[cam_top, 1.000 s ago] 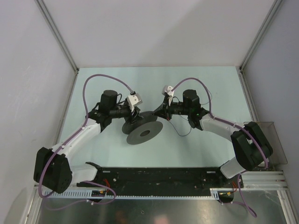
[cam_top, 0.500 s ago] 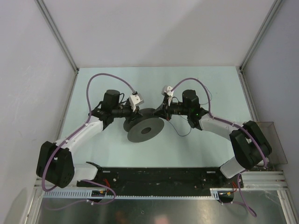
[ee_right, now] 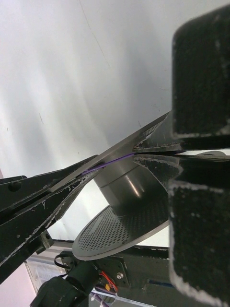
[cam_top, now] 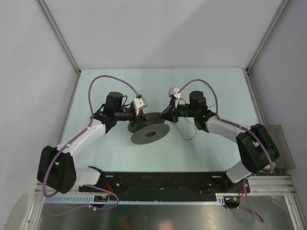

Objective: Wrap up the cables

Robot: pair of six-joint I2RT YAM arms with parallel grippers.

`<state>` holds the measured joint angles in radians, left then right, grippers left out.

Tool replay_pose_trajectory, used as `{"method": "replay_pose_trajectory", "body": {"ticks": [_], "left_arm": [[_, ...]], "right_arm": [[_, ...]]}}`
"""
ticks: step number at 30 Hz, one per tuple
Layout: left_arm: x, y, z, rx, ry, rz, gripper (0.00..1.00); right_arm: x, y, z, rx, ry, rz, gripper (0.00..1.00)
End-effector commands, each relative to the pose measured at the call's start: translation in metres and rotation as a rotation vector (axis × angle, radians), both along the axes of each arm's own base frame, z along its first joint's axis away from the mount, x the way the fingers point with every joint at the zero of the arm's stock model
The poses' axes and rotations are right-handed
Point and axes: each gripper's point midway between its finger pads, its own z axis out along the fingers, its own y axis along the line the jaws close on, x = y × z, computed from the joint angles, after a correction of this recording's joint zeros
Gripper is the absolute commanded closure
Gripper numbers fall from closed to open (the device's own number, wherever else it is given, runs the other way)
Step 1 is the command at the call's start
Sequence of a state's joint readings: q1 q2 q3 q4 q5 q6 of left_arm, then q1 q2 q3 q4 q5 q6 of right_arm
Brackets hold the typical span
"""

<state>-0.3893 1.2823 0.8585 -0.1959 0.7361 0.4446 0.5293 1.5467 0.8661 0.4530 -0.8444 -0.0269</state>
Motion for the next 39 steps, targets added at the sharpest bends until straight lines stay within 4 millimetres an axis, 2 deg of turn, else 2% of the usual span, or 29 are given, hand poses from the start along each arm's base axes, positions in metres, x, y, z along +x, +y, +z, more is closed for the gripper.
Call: {"method": "replay_pose_trajectory", "body": {"ticks": [1, 3, 5, 8, 11, 15, 18, 21, 25, 28, 32, 37, 39], "left_arm": [[0.011, 0.015, 0.021, -0.007, -0.078, 0.039, 1.00], [0.012, 0.014, 0.024, -0.015, -0.074, 0.039, 1.00], [0.014, 0.014, 0.028, -0.020, -0.075, 0.046, 1.00], [0.017, 0.013, 0.044, -0.038, -0.097, 0.060, 1.00], [0.021, 0.014, 0.068, -0.063, -0.127, 0.094, 1.00], [0.026, 0.021, 0.108, -0.096, -0.177, 0.159, 1.00], [0.025, 0.027, 0.136, -0.123, -0.202, 0.189, 1.00], [0.024, 0.030, 0.161, -0.146, -0.219, 0.200, 1.00], [0.024, 0.032, 0.191, -0.190, -0.240, 0.211, 0.98], [0.021, 0.032, 0.212, -0.216, -0.272, 0.197, 1.00], [0.015, 0.032, 0.235, -0.239, -0.313, 0.160, 1.00], [0.006, 0.029, 0.252, -0.250, -0.353, 0.104, 1.00], [0.003, 0.027, 0.257, -0.255, -0.356, 0.088, 1.00]], "right_arm": [[0.023, -0.020, -0.006, -0.036, -0.022, -0.061, 0.98], [0.021, -0.019, -0.009, -0.043, -0.017, -0.056, 0.95], [0.021, -0.018, -0.010, -0.044, -0.008, -0.057, 0.86], [0.023, -0.023, -0.002, -0.035, -0.006, -0.069, 0.56], [0.029, -0.035, 0.014, -0.026, -0.034, -0.105, 0.33], [0.039, -0.061, 0.030, -0.043, -0.067, -0.174, 0.15], [0.048, -0.083, 0.034, -0.070, -0.065, -0.259, 0.03], [0.059, -0.109, 0.031, -0.134, -0.094, -0.356, 0.01], [0.052, -0.131, 0.015, -0.228, -0.172, -0.277, 0.01], [0.047, -0.137, -0.003, -0.326, -0.298, -0.175, 0.03], [0.056, -0.144, -0.016, -0.388, -0.465, -0.086, 0.05], [0.065, -0.152, -0.038, -0.452, -0.678, 0.058, 0.06], [0.068, -0.150, -0.041, -0.435, -0.733, 0.092, 0.06]]}}
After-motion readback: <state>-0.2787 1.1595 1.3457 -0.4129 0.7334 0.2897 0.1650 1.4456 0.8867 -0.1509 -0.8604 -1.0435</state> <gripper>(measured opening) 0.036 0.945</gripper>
